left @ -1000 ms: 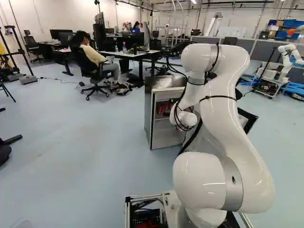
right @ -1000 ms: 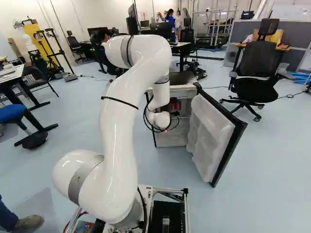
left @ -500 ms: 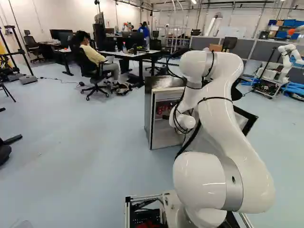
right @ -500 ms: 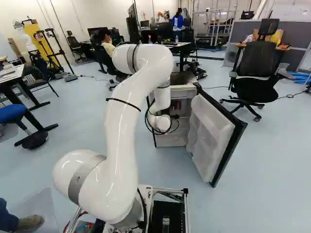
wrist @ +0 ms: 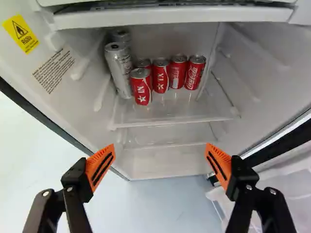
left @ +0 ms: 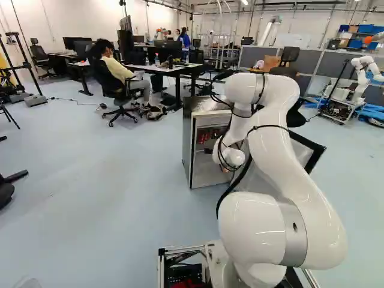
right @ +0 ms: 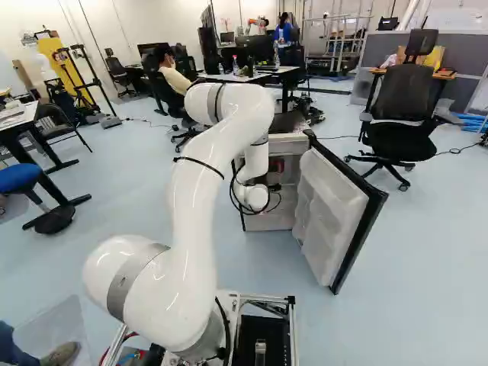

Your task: Grab a drink from the fridge

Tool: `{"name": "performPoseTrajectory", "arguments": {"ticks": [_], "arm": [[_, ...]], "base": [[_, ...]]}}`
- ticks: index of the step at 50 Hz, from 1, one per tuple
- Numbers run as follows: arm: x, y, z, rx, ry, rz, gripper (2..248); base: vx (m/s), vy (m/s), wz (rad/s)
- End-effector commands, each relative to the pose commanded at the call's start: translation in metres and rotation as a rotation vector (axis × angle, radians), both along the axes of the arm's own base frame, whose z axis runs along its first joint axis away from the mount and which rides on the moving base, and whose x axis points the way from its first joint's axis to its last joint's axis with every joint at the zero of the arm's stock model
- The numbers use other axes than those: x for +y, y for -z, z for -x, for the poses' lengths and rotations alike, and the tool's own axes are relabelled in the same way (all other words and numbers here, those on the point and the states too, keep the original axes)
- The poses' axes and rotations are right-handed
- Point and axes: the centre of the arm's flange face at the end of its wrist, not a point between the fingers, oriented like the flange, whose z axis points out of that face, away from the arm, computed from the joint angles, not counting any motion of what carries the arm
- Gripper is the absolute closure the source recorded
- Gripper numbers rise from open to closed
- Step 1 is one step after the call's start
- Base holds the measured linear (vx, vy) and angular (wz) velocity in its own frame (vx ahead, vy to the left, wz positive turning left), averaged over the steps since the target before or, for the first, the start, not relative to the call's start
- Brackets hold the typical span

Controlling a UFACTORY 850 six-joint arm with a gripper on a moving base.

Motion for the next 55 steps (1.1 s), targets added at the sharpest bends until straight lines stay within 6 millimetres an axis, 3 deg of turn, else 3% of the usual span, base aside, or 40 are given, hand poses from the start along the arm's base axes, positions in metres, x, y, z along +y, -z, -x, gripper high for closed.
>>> {"name": "performPoseTrajectory", "arguments": {"ticks": [55], "arm": [[-0.006, 0.056, -0.017, -0.211, -0.01, -0.017, 3]], "base": [[0.0, 0.0, 0.0]]}}
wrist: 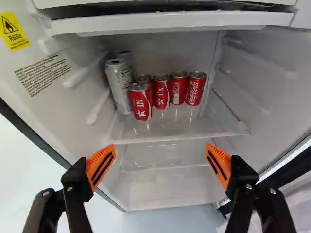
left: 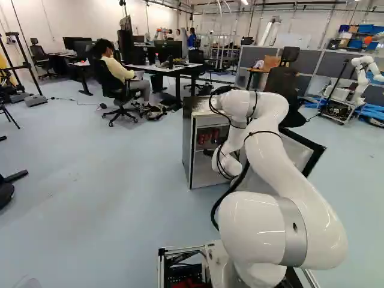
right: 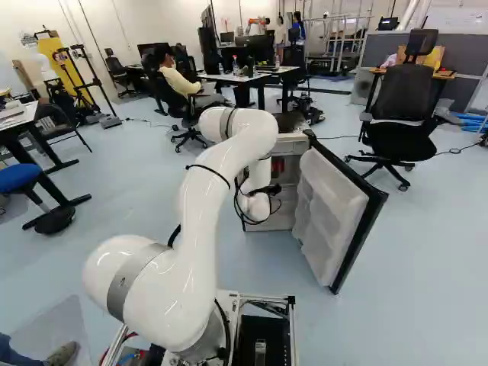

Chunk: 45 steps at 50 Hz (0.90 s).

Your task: Grab a drink from the fridge

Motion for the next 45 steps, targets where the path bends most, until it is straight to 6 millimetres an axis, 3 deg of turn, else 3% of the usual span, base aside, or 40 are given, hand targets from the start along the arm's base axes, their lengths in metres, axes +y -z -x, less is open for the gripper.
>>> {"name": "performPoseTrajectory", "arguments": {"ticks": [45], "arm": [[-0.011, 0.012, -0.032, -0.107, -0.075, 0.011, 3]], "base": [[0.0, 0.0, 0.0]]}}
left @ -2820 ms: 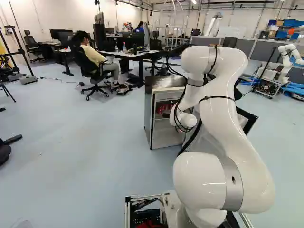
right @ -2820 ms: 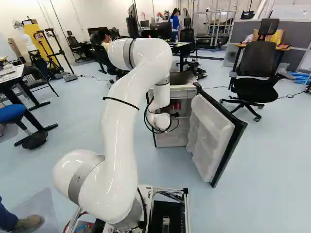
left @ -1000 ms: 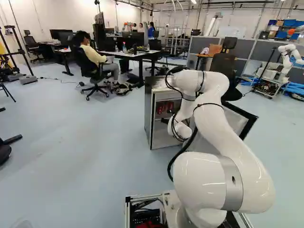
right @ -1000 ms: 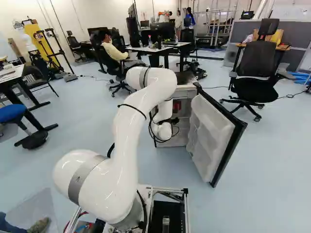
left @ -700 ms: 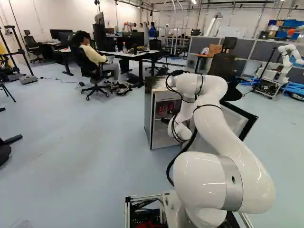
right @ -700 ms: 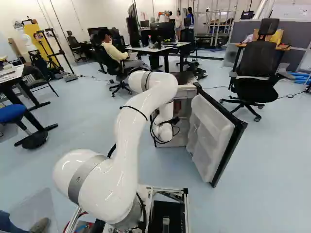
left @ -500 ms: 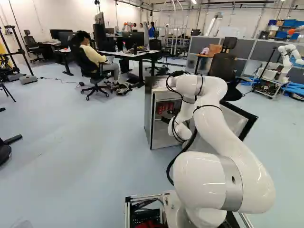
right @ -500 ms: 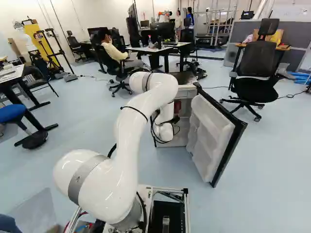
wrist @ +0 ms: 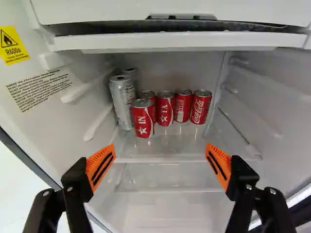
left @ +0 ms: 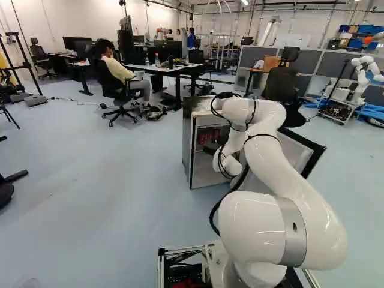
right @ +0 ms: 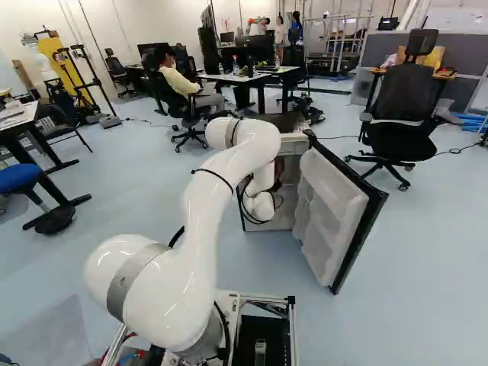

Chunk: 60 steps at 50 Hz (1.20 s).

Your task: Grab a drink from the fridge

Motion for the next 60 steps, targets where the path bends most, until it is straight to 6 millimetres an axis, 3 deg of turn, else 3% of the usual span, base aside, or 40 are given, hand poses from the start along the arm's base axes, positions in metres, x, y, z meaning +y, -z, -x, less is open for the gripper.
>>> {"name": "performPoseTrajectory", "arguments": {"ticks": [60], "arm": [[0.002, 0.02, -0.05, -0.086, -0.104, 0.036, 3]], "base": [[0.0, 0.0, 0.0]]}}
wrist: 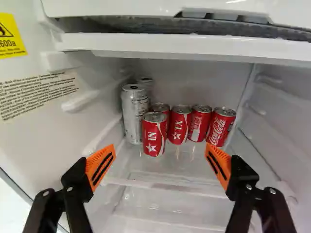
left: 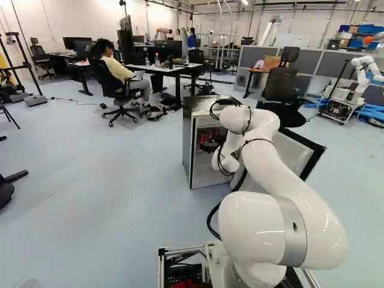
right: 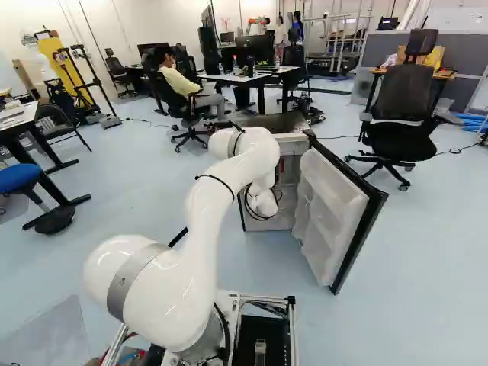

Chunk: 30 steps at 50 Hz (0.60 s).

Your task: Grab a drink from the fridge

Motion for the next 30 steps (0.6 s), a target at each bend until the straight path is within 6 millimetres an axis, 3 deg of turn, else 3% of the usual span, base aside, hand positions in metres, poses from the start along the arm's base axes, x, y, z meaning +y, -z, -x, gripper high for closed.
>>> {"name": "performPoseTrajectory", "arguments": {"ticks": [30], "arm": [[-0.002, 0.017, -0.019, 0.057, -0.002, 0.033, 3]], "base": [[0.0, 0.0, 0.0]]}}
